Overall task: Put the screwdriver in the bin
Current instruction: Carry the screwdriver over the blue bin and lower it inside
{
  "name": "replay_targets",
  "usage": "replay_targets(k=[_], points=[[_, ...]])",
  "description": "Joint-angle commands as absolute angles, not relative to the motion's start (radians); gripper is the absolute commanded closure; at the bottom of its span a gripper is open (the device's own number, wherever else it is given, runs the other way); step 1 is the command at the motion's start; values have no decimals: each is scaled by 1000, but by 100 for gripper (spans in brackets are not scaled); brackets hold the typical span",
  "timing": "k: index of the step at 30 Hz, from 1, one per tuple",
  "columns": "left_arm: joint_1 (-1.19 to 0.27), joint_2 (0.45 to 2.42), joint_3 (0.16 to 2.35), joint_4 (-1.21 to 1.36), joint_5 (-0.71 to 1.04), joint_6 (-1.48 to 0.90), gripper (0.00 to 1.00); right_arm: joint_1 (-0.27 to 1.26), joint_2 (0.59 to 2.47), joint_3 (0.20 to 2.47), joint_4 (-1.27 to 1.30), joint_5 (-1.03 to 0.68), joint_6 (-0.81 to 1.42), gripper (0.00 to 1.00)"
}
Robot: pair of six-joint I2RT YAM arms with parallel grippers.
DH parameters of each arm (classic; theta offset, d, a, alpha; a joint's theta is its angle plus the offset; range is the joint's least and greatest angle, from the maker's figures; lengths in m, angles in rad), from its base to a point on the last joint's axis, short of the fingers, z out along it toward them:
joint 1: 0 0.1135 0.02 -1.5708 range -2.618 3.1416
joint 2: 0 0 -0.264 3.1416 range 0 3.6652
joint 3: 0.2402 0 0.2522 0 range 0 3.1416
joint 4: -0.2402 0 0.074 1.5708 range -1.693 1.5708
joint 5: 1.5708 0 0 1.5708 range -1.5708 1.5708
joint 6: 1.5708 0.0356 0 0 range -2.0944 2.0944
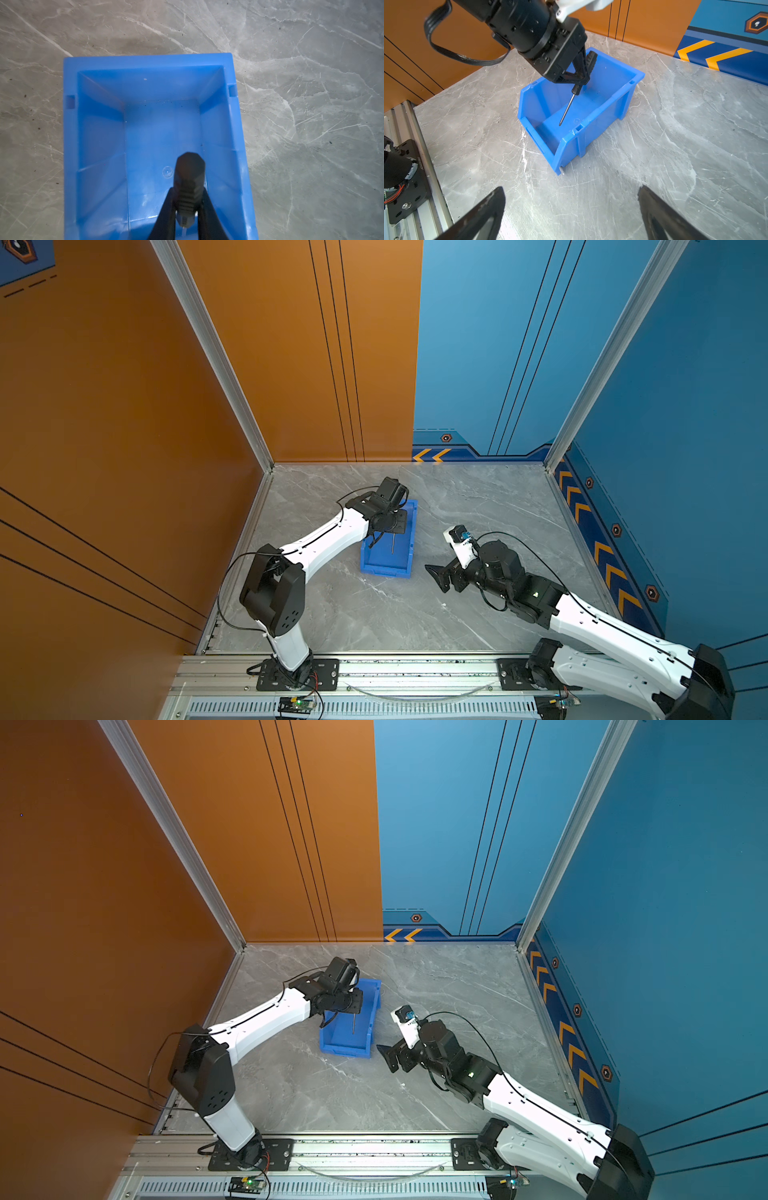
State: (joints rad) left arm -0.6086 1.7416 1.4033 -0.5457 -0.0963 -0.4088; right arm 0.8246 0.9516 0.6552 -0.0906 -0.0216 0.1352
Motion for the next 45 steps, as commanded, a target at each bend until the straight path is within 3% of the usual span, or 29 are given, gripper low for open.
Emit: replay_targets(k=[1,35,45], points=[[-601,1771,1414,-550,-64,-414,100,825,950,647,-95,-1,137,0],[-590,1985,1405,-511,-51,-479,100,803,895,629,-103,-4,107,0],[-591,1957,1409,-524,-63,-481,80,772,814,588,-103,-6,104,0]])
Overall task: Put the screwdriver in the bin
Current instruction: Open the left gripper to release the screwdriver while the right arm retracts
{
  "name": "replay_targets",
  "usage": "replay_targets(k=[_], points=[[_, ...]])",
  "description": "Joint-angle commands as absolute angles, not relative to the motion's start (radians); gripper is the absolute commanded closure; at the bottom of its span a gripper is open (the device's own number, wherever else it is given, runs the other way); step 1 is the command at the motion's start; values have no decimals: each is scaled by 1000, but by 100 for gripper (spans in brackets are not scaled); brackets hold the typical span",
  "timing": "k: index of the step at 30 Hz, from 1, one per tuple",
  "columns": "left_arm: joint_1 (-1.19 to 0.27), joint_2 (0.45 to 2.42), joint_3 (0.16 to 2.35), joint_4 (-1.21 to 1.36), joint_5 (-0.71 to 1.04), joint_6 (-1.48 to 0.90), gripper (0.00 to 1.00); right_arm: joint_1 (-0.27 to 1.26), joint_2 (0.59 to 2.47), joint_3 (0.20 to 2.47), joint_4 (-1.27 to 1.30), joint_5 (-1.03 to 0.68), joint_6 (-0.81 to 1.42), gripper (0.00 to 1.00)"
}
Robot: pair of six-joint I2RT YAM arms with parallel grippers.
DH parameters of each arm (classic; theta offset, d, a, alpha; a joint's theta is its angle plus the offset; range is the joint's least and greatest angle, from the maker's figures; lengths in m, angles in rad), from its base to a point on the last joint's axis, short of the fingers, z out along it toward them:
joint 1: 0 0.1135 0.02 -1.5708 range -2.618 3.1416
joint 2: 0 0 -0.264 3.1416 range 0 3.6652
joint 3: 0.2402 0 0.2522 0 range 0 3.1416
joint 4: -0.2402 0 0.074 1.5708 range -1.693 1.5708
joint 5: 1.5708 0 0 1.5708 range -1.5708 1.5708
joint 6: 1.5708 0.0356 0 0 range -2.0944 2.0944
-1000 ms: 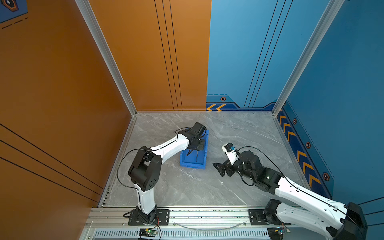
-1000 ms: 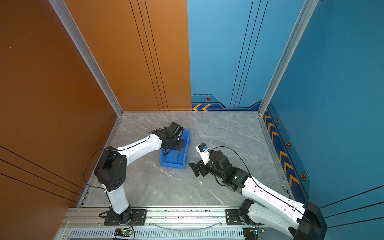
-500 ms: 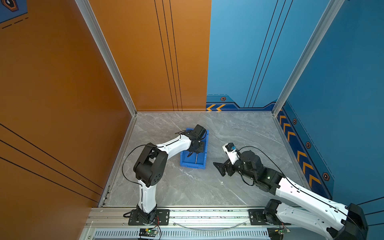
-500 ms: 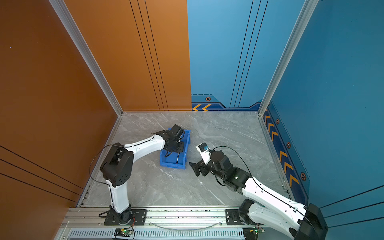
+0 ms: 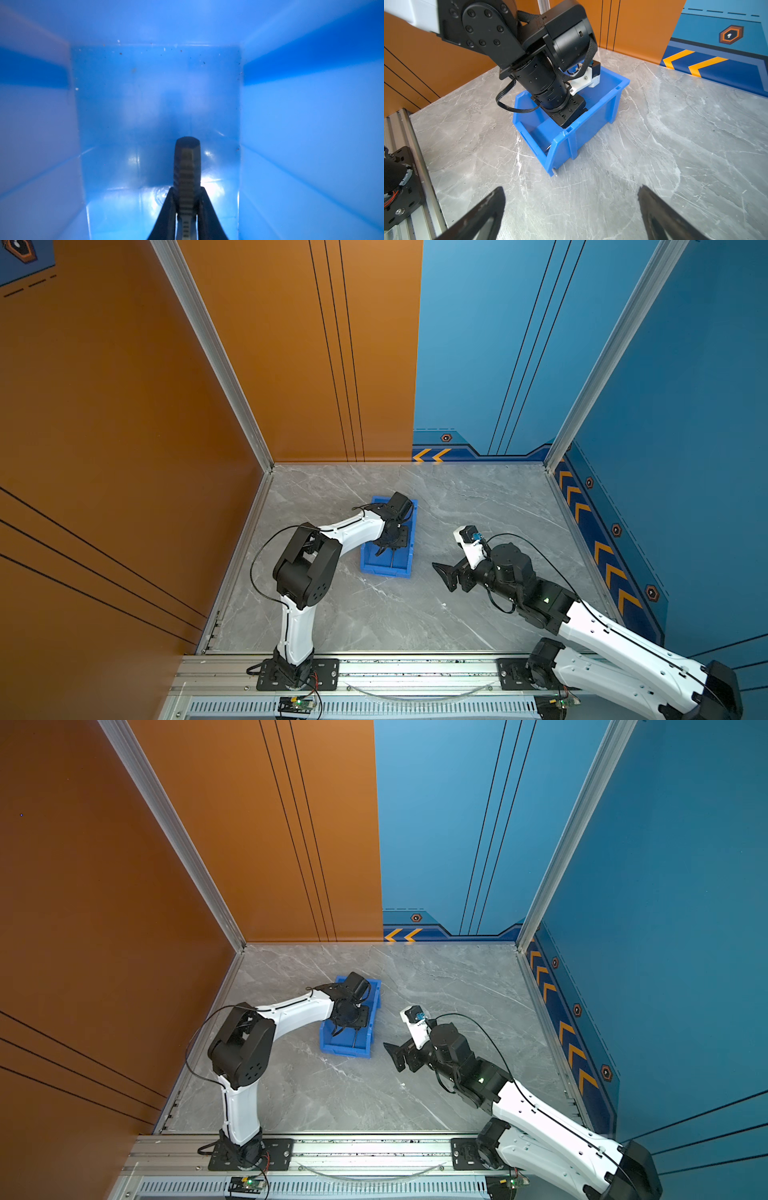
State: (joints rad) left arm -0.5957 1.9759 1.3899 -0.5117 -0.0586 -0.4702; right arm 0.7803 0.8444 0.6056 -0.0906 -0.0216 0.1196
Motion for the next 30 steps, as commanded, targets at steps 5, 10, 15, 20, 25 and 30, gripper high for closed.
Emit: replay_targets(k=[5,10,15,20,25,30], points=[[-609,1915,1419,-554,-89,-482,65,758,742,567,-128,-7,101,0],[-640,1845,1417,-596,-133,-489,58,747,651,537,-156,-5,104,0],[-685,1728,1393,-648,-183,-508,55,744,588,516,-239,78,136,0],[-714,1564,1309,-682,-219,-536,36,742,477,459,-332,184,183,0],[-714,1374,1176,-690,-253,-533,7,728,326,437,-413,328,251,0],[-679,1200,1038,-700,-277,-480,2,709,251,438,-479,471,309,0]])
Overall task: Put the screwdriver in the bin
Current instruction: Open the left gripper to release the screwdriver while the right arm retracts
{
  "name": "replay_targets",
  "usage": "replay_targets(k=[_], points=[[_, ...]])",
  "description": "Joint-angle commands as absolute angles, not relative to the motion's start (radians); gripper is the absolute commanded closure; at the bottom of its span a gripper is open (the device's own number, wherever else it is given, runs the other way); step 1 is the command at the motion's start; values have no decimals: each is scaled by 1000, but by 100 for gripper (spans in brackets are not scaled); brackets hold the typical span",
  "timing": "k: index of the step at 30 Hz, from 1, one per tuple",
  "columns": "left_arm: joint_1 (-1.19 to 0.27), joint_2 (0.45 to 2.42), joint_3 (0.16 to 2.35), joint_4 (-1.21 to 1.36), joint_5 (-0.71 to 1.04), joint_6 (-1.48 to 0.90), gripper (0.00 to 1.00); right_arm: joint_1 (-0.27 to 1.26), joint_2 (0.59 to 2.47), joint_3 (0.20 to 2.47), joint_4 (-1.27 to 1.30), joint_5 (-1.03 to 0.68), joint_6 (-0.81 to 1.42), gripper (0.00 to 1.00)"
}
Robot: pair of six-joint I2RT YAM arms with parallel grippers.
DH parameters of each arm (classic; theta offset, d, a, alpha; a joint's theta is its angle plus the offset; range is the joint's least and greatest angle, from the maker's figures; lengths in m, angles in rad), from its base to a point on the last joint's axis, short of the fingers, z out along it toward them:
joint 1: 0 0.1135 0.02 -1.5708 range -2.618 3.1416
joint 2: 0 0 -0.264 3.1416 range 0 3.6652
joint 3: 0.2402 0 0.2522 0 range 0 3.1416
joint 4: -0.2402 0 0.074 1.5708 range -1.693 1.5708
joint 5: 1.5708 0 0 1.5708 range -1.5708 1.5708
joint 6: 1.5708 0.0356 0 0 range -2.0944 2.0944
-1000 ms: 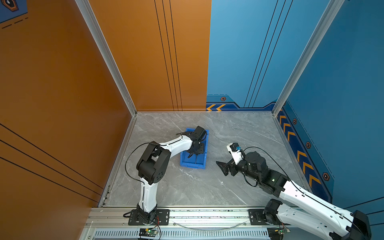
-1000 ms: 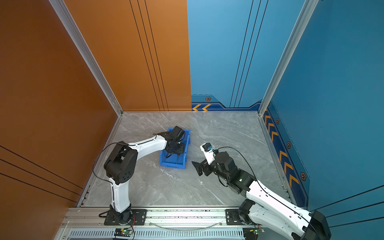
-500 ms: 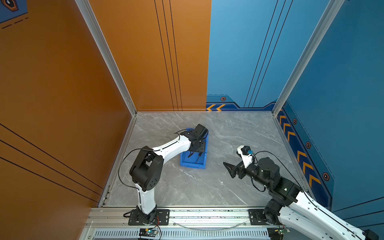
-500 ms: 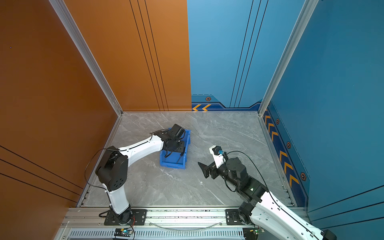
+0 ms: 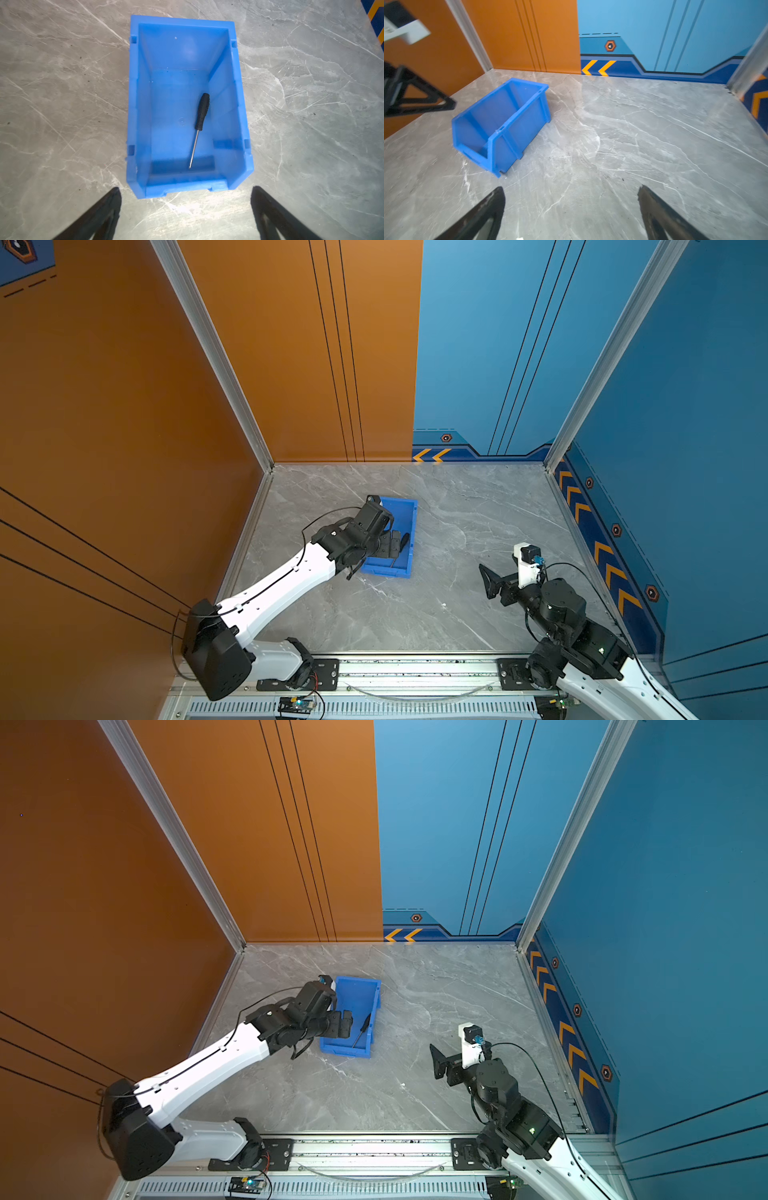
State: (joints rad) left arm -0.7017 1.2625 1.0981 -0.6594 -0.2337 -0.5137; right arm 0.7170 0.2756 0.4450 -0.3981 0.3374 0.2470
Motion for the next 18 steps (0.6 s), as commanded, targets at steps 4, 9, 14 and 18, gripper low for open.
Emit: replay_targets(k=[4,9,14,18], points=[[-622,1081,914,-693,-312,-475,2,694,253,454,-494,524,331,0],[-565,994,800,-619,-411,-446,2,643,311,443,-475,609,304,0],[-530,958,744,-553,-541,-376,2,584,354,433,-412,589,201,0],[-464,953,685,-450,-616,-330,2,534,360,372,-290,486,61,0]])
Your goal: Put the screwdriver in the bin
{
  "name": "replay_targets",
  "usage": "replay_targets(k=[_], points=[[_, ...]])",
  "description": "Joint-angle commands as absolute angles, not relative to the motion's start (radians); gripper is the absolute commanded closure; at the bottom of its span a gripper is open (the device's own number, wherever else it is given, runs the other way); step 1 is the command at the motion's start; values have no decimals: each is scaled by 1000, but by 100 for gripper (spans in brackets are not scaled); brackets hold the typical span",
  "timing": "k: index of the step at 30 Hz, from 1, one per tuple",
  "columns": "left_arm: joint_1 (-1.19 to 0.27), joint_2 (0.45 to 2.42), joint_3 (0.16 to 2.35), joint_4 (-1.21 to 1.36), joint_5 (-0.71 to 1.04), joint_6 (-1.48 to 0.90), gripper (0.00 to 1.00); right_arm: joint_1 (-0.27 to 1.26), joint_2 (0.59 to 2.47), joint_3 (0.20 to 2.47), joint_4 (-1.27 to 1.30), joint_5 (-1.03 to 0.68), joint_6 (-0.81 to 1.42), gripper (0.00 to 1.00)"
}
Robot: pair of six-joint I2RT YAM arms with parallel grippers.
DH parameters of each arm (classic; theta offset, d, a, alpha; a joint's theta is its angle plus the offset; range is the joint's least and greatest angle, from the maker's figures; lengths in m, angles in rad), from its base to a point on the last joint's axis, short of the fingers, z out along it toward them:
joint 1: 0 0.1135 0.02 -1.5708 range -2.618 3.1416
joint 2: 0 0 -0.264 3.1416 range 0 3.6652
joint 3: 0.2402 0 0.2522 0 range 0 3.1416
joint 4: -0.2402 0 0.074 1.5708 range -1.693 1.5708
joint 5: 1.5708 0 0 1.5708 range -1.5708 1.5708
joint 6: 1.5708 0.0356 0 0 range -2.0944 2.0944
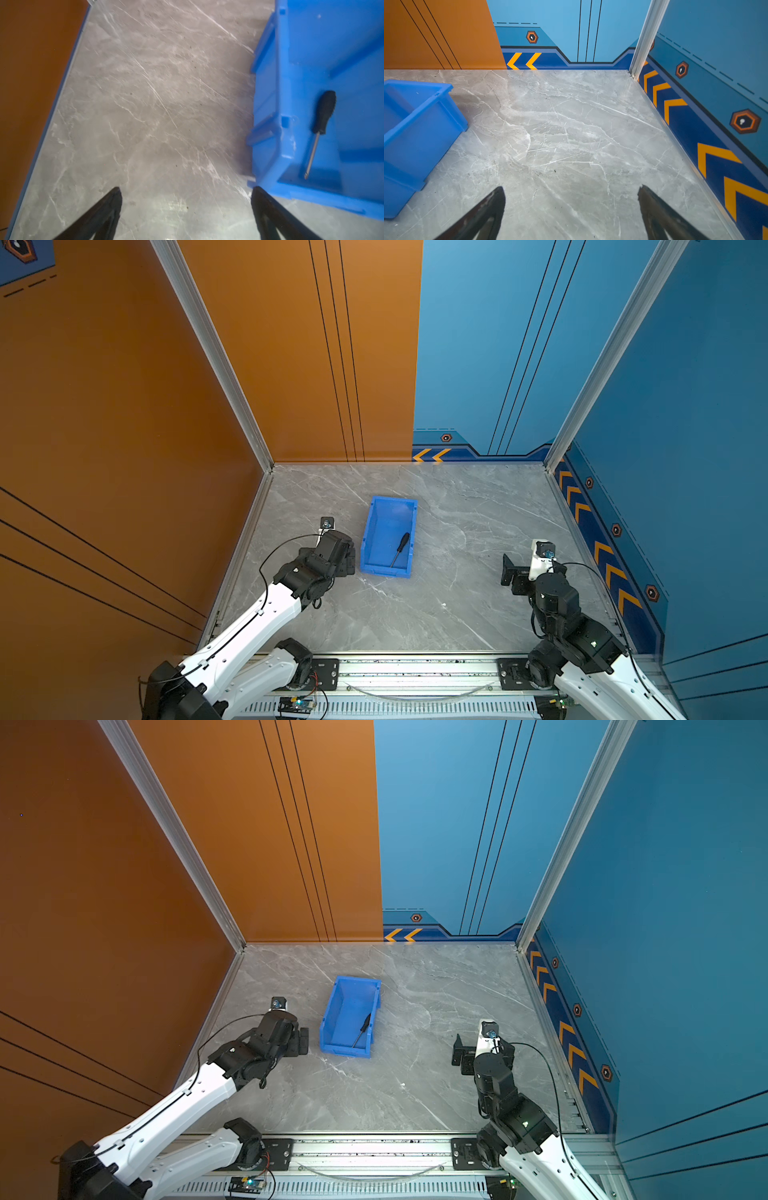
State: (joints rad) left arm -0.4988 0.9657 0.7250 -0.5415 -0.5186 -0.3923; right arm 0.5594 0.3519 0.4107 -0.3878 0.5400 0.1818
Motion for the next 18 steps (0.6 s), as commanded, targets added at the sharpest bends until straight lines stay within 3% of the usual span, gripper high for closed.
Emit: replay_targets(k=[1,6,10,18], points=[[-444,952,659,-389,-610,-299,2,515,365,354,-258,468,35,0],[-393,945,463,17,-569,-131,2,331,392,236,-92,336,-2,0],[-311,985,439,150,-540,-88,2,149,445,155,57,221,53,0],[-245,1207,376,451,-475,64,2,-47,852,192,375,53,71,0]])
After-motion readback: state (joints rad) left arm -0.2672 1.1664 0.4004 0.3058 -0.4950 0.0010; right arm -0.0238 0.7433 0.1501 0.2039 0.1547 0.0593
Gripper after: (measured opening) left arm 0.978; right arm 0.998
